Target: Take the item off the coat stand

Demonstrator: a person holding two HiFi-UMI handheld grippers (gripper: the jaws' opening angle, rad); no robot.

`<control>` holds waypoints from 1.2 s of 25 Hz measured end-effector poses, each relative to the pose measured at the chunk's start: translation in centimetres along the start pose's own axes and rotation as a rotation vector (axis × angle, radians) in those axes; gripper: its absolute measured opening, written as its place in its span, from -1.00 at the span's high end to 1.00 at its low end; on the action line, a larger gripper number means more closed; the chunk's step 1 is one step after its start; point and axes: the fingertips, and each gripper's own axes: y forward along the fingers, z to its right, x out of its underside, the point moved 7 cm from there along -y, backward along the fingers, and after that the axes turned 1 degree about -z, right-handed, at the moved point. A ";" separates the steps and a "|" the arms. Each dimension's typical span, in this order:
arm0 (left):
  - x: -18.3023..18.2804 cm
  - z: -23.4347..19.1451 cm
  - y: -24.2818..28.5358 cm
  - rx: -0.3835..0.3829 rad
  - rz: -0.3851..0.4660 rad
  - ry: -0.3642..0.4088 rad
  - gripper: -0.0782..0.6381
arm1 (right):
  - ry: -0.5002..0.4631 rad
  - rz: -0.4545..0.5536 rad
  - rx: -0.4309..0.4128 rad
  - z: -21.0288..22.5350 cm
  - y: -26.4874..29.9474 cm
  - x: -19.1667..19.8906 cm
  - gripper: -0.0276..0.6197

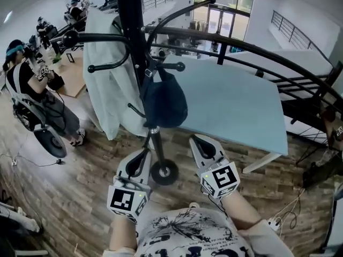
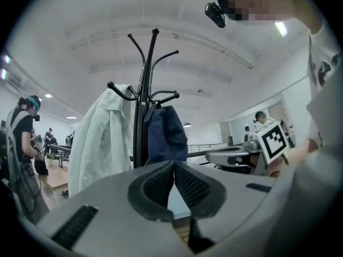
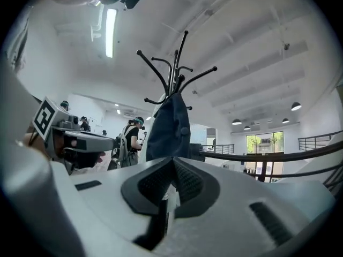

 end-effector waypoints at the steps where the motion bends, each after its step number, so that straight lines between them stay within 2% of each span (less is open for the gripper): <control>1: -0.5 0.0 0.4 -0.027 0.001 0.000 0.77 | -0.001 0.001 -0.021 0.7 0.7 -0.3 0.93; 5: -1.2 0.5 1.8 -0.090 0.003 0.009 0.77 | 0.002 0.015 -0.112 2.6 3.0 -1.1 0.61; 9: -1.5 1.1 2.5 -0.164 0.020 0.015 0.77 | -0.043 0.038 -0.208 3.5 5.5 -2.3 0.27; 12: -1.3 1.9 2.6 -0.207 0.019 0.022 0.77 | -0.058 0.059 -0.280 3.9 7.5 -3.0 0.09; 15: -0.8 2.6 2.6 -0.244 0.001 0.028 0.77 | -0.058 0.083 -0.330 4.0 9.1 -3.8 0.04; 21: -0.5 2.9 1.7 -0.321 -0.019 0.045 0.77 | -0.053 0.114 -0.426 3.5 11.6 -5.7 0.08; 24: -0.5 2.8 0.7 -0.356 -0.022 0.059 0.77 | -0.052 0.106 -0.425 3.4 12.6 -5.7 0.26; 27: -0.5 2.7 -0.4 -0.387 -0.022 0.056 0.77 | -0.047 0.100 -0.392 3.5 12.9 -5.7 0.53; 30: -0.4 3.0 -0.9 -0.390 -0.026 0.054 0.77 | -0.049 0.092 -0.358 3.8 12.6 -5.8 0.67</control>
